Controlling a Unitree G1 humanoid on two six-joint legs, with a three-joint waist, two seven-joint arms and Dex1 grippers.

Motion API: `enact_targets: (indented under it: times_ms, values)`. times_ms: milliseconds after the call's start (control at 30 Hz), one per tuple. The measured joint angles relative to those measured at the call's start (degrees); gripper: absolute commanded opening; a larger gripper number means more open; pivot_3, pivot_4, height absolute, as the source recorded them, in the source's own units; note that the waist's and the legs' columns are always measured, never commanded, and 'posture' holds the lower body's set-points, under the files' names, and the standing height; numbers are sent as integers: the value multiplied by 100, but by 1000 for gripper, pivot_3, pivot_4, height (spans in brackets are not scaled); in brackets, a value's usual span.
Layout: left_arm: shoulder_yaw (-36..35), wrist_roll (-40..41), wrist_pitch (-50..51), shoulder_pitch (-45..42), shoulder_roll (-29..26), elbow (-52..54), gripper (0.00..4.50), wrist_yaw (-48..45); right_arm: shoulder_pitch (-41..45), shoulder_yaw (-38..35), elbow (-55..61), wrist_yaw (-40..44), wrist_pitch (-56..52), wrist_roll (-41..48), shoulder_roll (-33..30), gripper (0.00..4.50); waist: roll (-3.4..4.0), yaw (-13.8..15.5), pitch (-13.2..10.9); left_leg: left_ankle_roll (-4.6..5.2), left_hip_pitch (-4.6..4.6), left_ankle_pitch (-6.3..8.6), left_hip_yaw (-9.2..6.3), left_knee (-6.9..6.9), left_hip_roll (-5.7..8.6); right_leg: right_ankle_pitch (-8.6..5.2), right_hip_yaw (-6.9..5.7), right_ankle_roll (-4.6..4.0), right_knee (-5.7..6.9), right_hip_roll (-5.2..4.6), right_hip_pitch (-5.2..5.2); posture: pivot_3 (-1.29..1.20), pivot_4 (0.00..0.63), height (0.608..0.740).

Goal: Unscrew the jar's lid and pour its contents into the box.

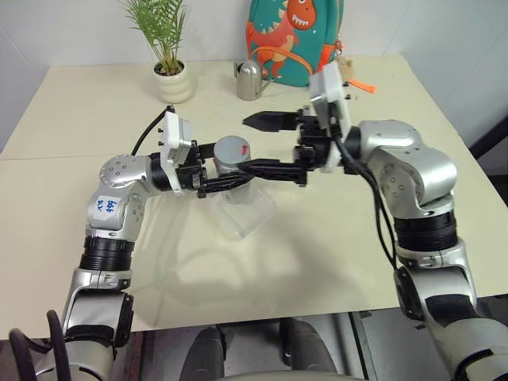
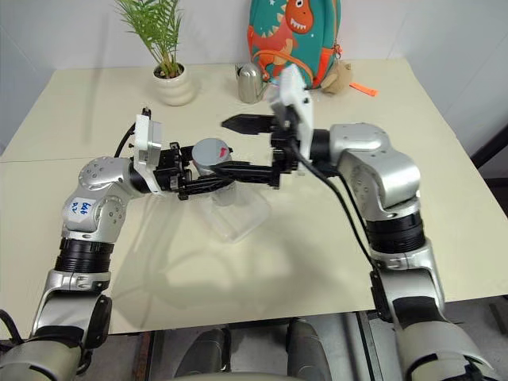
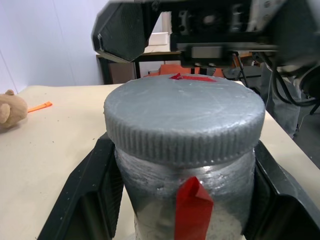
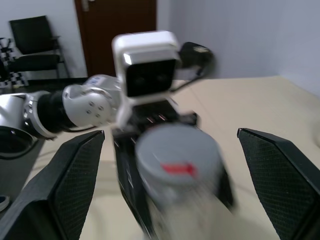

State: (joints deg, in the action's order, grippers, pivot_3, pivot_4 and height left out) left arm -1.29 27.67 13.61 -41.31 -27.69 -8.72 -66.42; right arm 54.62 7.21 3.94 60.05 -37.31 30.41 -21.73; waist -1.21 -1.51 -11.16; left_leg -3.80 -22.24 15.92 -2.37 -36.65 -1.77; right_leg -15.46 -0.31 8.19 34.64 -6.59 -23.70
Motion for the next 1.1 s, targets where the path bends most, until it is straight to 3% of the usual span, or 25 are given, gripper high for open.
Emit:
enact_targets:
  times_ms: [200, 533, 767, 967, 1100]
  values:
    - [23, -7, -2, -2, 69, -63, 2512, 2, 303, 408, -211, -477, 34, -397, 442, 4483, 0, 5, 0, 4, -2, 2, -1, -9, 0, 0, 0, 0, 6, 0, 0, 0, 150, 740]
    - [22, -16, -7, -3, 105, -71, 2512, 47, 385, 437, -783, -476, 359, -737, 419, 4483, 0, -5, 0, 12, -4, 7, -1, -19, 0, 0, 0, 0, 9, 0, 0, 0, 150, 740]
    - [-6, -35, -7, -14, 117, -73, 2512, 125, 380, 292, -858, -27, 424, -561, 4, 4483, 0, -1, 0, 14, -5, 8, -1, -22, 0, 0, 0, 0, 9, 0, 1, 0, 150, 740]
    - [-21, -36, -7, -27, 82, -63, 2512, 61, 266, -412, -884, 398, 479, -252, -773, 4483, 0, 40, 0, 26, -9, 15, -1, -28, 1, 0, 0, 0, 3, 0, 2, 0, 150, 740]
    - [-24, -64, -10, -26, 46, -62, 2512, 81, 119, -539, -872, 518, 425, -158, -921, 4483, 0, -15, 0, 27, -7, 16, 0, -28, 0, 0, 1, 0, 5, 1, 2, 0, 150, 740]
